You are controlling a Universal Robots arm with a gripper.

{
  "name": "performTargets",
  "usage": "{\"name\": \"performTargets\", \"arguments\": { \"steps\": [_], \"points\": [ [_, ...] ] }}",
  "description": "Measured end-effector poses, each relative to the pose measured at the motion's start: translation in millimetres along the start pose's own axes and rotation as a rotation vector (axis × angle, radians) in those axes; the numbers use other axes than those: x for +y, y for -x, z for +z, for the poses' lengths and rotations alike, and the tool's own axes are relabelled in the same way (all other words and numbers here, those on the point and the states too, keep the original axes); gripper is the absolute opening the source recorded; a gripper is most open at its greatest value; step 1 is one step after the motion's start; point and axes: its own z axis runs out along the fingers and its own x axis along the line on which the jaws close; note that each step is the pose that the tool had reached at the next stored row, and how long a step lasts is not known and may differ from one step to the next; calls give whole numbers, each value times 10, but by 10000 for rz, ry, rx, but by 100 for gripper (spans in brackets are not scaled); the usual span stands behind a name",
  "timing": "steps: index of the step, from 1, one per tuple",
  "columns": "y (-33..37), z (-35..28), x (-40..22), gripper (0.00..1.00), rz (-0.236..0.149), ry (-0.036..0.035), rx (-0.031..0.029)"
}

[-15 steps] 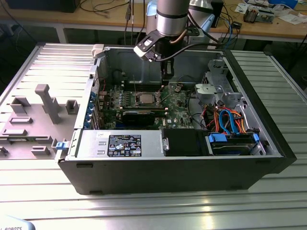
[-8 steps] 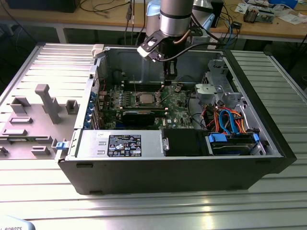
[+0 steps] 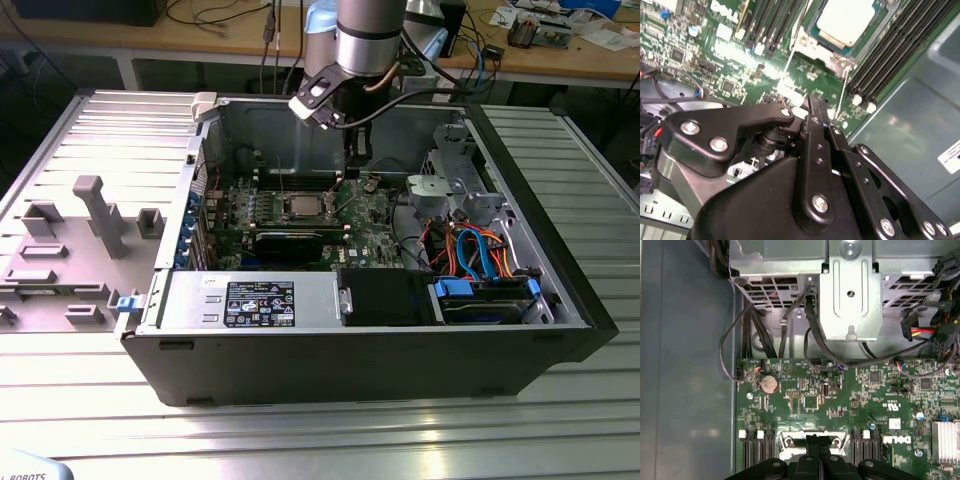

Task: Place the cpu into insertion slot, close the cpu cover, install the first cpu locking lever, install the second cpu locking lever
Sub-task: 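Close the cpu cover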

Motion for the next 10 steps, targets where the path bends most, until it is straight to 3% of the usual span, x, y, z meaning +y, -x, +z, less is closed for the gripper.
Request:
{"name": "performTargets", "arguments": {
  "steps": [4, 6, 8, 10],
  "points": [
    [0, 29, 213, 11, 0, -123, 3],
    [0, 89, 246, 11, 1, -161, 2],
    [3, 170, 246, 11, -103, -200, 4],
    [6, 212, 243, 11, -199, -223, 8]
  ]
}}
